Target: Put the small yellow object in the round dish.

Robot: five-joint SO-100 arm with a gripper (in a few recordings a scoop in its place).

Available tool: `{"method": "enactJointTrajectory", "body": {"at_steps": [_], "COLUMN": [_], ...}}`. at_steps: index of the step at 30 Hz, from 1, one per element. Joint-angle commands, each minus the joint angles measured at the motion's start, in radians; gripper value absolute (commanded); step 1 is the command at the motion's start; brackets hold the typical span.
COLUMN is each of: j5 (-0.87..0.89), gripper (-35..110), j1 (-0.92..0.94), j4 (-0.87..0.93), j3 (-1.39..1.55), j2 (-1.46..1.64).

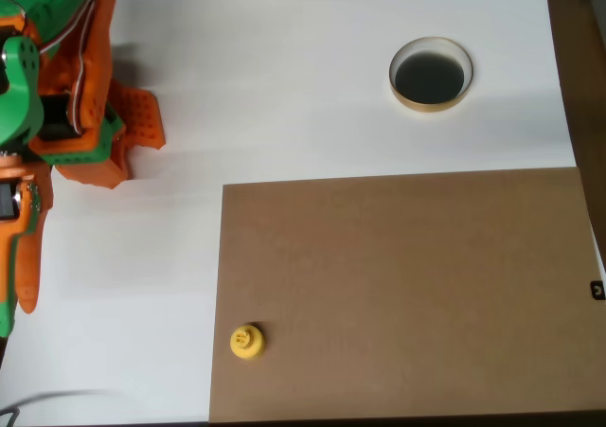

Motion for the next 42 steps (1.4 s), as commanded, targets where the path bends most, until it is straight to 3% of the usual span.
{"method": "enactJointTrajectory", "body": {"at_steps": [1,42], "j5": [-0.005,0.064], "gripper": [21,28], "j1": [-0.011,-0.402], "j4": [-0.023,-0.005], "j3": [-0.118,-0.534], "j2": [-0.112,-0.976]}}
